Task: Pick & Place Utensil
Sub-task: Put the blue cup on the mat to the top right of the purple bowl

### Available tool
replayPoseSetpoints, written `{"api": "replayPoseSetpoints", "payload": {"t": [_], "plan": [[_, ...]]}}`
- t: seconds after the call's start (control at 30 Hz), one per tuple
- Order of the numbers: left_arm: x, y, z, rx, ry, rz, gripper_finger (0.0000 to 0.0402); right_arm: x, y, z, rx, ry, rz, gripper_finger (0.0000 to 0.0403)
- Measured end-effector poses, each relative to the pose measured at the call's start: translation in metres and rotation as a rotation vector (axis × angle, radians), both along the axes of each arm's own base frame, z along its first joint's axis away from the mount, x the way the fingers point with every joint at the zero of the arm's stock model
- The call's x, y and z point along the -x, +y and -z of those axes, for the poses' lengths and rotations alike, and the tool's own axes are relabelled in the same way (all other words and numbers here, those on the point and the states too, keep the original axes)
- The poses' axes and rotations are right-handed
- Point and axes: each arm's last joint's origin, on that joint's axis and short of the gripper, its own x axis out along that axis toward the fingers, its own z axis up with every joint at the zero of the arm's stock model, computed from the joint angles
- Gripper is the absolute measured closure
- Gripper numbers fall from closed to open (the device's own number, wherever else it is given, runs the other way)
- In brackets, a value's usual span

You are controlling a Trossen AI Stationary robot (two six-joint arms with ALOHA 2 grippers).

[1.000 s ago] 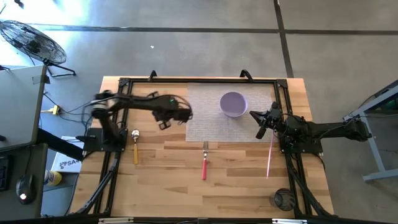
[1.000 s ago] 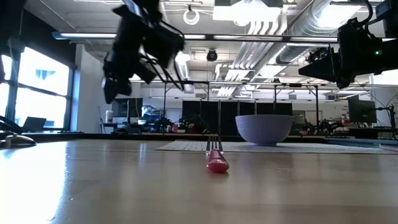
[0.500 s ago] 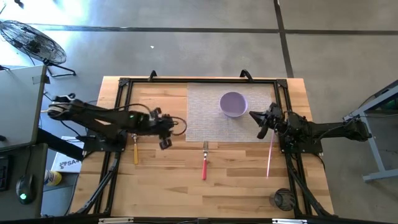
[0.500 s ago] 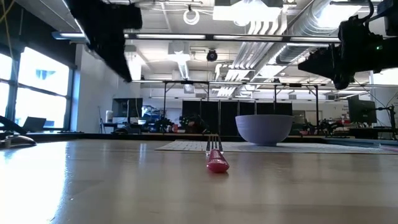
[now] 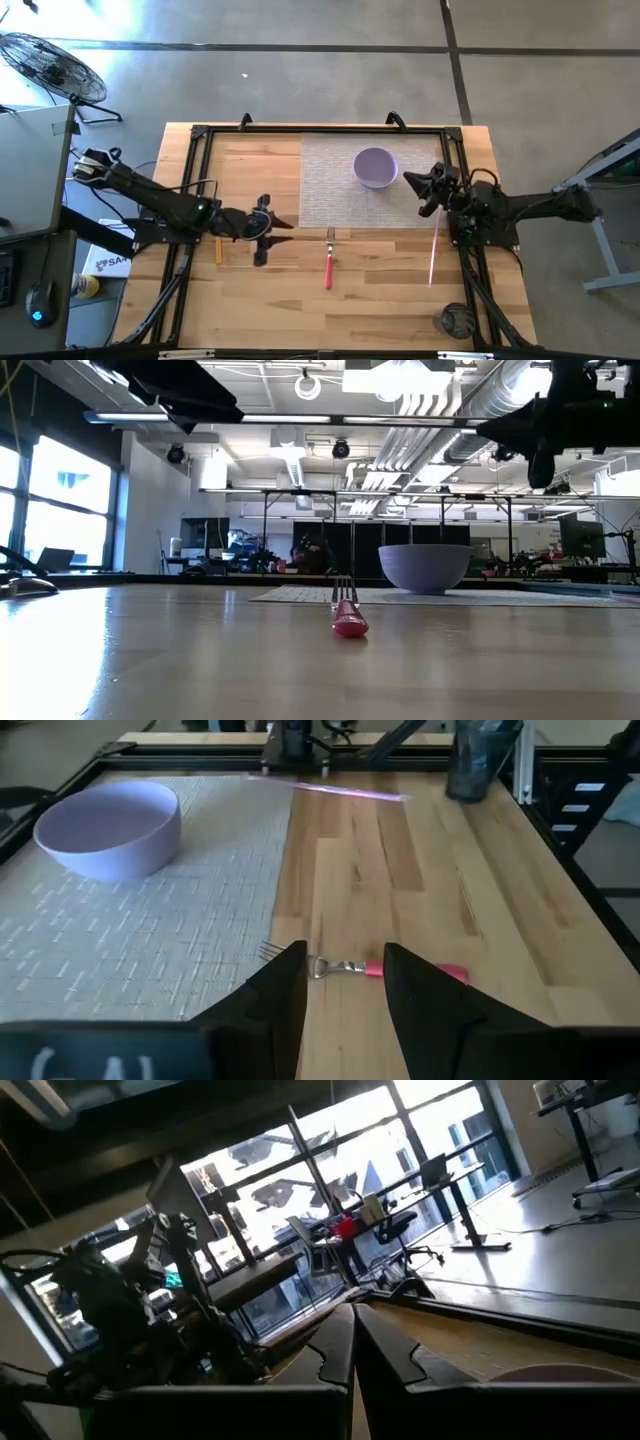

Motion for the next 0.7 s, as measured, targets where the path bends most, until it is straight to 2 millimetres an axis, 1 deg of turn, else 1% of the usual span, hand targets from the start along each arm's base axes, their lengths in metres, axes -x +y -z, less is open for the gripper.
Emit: {"api": "replayPoseSetpoints", "payload": {"t": [0.13, 0.2, 0.3, 0.37, 0.53, 0.7], "plan": [[0.003, 0.0, 0.013, 0.033, -0.057, 0.048, 0.0273, -0.018, 0.005, -0.013, 0.008, 0.089, -0.002, 0.0402], [0.005, 0.0, 0.022, 0.047, -0.077, 0.066, 0.0273, -0.03, 0.009, -0.023, 0.023, 0.134, -0.021, 0.0402], [0.009, 0.002, 0.034, 0.049, -0.057, 0.069, 0.0273, -0.052, 0.016, -0.035, 0.034, 0.259, -0.068, 0.0402], [0.011, 0.002, 0.038, 0.063, -0.042, 0.061, 0.0273, -0.068, 0.022, -0.043, 0.011, 0.366, -0.096, 0.0402], [0.012, 0.003, 0.04, 0.129, -0.031, 0.024, 0.0273, -0.105, 0.036, -0.059, -0.04, 0.659, -0.135, 0.0402], [0.012, 0.003, 0.04, 0.139, -0.035, 0.02, 0.0273, -0.137, 0.045, -0.07, -0.173, 0.995, -0.183, 0.0402]]}}
